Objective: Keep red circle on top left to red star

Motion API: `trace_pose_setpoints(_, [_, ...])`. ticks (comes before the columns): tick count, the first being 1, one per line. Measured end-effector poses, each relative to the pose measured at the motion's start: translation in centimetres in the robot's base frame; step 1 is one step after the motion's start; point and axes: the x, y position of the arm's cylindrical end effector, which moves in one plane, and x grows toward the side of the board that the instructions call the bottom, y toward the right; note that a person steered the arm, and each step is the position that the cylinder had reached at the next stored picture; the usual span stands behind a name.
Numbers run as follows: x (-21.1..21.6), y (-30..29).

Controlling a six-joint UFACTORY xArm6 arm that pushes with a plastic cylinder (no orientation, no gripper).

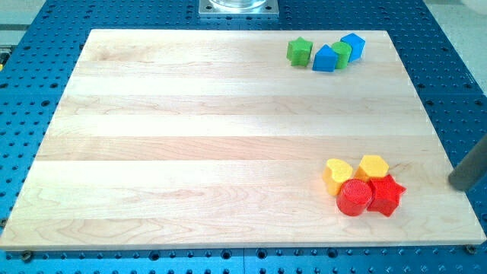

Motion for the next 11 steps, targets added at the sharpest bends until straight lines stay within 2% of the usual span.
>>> trace_pose_setpoints(1, [2.3,-3.7])
trace_pose_setpoints(2, [2.1,-13.2])
trace_pose_setpoints(3, [0.3,-19.7])
trace_pose_setpoints(4, [0.4,-23.9])
trace_pose_setpoints(5, [1.6,-20.9])
trace_pose_setpoints(6, [5.6,-20.9])
trace_pose_setpoints(7, [5.8,-21.3])
trace_pose_setpoints(8, [5.8,-24.5])
trace_pose_setpoints(9, [5.8,-33.3])
trace_pose_setpoints(10, [5.7,-35.9])
trace_pose_setpoints(11, [3.9,-38.5])
